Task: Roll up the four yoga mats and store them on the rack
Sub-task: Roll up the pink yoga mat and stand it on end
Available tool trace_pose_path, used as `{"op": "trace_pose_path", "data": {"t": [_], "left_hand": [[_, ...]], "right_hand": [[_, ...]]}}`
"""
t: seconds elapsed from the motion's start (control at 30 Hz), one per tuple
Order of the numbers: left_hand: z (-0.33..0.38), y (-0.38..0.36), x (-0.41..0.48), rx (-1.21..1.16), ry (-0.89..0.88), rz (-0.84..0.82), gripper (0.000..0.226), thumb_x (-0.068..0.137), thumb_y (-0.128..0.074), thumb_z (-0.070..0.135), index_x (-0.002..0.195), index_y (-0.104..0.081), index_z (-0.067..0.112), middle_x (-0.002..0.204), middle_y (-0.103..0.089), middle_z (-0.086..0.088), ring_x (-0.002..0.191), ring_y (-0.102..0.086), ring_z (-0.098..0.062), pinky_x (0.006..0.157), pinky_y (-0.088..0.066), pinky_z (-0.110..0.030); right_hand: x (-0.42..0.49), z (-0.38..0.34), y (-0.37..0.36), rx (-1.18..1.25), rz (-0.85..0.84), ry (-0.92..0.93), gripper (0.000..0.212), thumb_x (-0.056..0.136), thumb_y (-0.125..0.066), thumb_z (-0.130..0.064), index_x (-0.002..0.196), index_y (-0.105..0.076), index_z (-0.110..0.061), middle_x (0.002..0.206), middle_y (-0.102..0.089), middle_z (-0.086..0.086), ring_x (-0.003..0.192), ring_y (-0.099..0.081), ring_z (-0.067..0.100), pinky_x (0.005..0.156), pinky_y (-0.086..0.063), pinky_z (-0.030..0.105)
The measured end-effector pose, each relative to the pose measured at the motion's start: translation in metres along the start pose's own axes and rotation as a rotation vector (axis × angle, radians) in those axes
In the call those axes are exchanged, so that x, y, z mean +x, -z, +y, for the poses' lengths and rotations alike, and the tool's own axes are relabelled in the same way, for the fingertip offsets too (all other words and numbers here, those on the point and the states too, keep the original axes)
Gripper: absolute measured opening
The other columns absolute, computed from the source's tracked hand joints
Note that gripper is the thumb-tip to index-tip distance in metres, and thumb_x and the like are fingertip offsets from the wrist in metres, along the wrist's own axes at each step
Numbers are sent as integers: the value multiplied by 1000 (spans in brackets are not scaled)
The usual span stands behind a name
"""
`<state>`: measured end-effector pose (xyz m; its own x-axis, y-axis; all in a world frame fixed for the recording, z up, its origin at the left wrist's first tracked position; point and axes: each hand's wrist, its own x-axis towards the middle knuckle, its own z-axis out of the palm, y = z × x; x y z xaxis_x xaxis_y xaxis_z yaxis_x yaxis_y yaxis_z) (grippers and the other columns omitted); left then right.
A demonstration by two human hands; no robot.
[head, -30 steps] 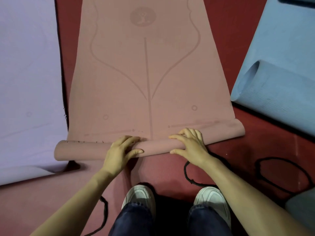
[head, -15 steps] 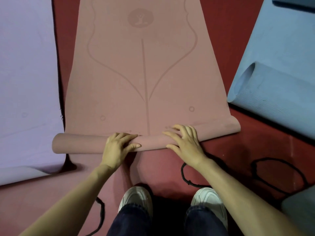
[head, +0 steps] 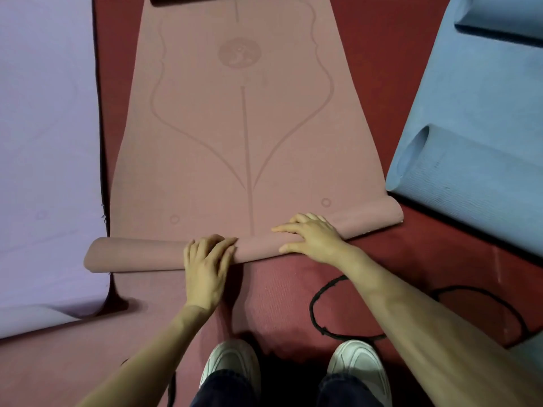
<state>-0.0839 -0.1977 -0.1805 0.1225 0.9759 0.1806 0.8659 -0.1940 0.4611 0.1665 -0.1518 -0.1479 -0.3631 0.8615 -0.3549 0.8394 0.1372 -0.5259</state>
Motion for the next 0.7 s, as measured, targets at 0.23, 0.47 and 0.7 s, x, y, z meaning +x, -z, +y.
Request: {"op": "trace_pose_path", "data": {"t": [0.23,0.47,0.7], "left_hand": [[-13,7,36,-45,-10,-175,80,79,-26,81,108,-73,23,96,-64,0,90,-51,-18,85,-22,-22],[-12,13,73,-65,109,-424,78,61,-36,82,110,-71,33,107,-64,3,105,-55,-19,88,-30,-25],[-5,14,79,-168,142,-213,32,73,-54,65,84,-71,40,84,-60,14,87,-59,-12,89,-36,-34]], "right_hand": [[4,-2,-11,-111,182,38,47,89,-47,-52,133,-51,-36,123,-53,-3,119,-42,17,100,-21,27],[-16,-3,-50,-381,319,72,92,66,-80,-39,143,-32,-27,138,-33,7,128,-29,27,113,-11,54],[13,-4,-5,-146,158,51,63,85,-65,-34,142,-38,-38,138,-43,-7,130,-33,15,107,-4,29]]}}
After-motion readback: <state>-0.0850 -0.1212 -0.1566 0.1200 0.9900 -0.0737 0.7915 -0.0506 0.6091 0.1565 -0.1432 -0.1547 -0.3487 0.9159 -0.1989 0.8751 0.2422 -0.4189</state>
